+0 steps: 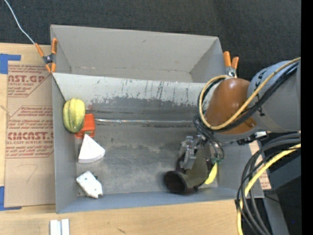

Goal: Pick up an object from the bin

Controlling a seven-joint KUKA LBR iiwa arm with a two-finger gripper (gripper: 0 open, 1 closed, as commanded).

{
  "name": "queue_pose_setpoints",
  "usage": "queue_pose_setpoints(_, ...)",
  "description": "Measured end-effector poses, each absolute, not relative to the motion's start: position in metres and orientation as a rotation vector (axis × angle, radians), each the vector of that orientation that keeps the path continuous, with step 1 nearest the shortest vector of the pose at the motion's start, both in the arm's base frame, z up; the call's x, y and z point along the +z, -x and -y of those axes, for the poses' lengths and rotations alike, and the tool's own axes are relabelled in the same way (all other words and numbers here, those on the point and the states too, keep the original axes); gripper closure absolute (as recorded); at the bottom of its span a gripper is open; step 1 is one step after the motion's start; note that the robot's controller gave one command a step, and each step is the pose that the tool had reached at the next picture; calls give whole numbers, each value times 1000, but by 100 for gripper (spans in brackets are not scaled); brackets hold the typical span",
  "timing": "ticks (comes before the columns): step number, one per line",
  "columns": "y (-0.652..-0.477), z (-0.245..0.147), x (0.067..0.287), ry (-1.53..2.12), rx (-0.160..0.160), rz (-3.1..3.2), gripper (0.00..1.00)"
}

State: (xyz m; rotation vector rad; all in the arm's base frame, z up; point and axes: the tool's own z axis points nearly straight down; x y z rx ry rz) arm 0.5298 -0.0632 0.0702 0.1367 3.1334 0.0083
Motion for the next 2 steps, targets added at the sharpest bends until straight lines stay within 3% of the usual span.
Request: queue_pose_setpoints(2,-530,63,70,-137,10,-3133,100)
